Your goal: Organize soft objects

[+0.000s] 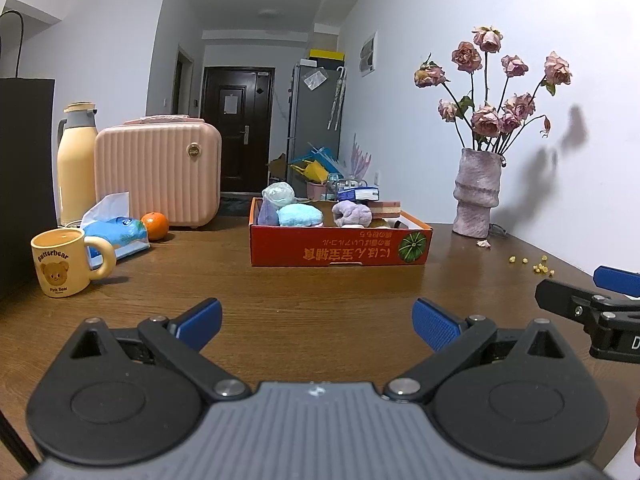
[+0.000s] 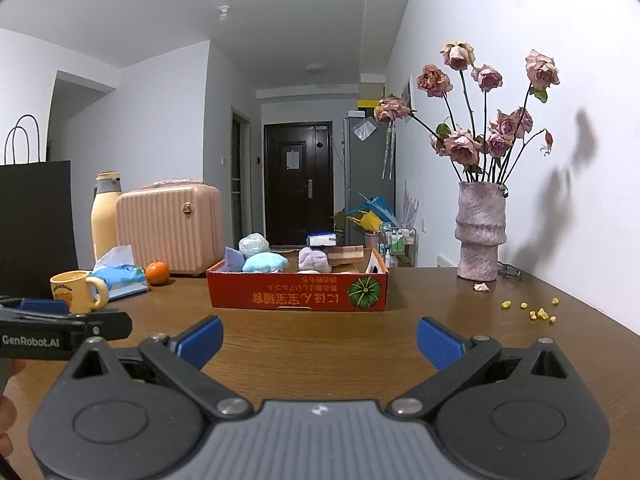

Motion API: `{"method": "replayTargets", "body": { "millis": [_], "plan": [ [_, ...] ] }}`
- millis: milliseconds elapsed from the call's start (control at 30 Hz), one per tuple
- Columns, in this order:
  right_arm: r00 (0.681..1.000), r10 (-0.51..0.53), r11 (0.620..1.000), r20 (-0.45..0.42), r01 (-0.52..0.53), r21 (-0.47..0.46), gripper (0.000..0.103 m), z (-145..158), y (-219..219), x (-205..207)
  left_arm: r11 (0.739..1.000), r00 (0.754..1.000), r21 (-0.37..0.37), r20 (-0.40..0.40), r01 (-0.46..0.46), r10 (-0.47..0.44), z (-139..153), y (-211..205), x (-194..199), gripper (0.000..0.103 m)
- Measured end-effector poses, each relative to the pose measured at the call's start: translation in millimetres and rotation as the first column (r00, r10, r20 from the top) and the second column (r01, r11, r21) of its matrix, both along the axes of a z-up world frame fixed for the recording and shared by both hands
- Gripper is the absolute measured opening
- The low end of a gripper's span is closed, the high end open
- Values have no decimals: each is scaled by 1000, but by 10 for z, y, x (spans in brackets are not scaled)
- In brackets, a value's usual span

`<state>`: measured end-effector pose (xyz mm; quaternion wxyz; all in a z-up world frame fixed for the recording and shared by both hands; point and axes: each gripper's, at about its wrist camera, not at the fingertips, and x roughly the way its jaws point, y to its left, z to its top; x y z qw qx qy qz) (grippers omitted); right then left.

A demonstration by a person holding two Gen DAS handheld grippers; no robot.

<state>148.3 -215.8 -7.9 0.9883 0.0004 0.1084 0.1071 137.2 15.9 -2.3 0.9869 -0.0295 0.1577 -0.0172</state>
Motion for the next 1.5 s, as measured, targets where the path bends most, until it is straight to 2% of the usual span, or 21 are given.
{"method": "replayTargets", "body": {
  "millis": [1500],
  "plan": [
    [1000, 3, 1000, -4, -3, 1, 103, -12, 6, 9, 1000, 1000, 3, 12, 19, -19, 13, -40, -48, 103]
  ]
}}
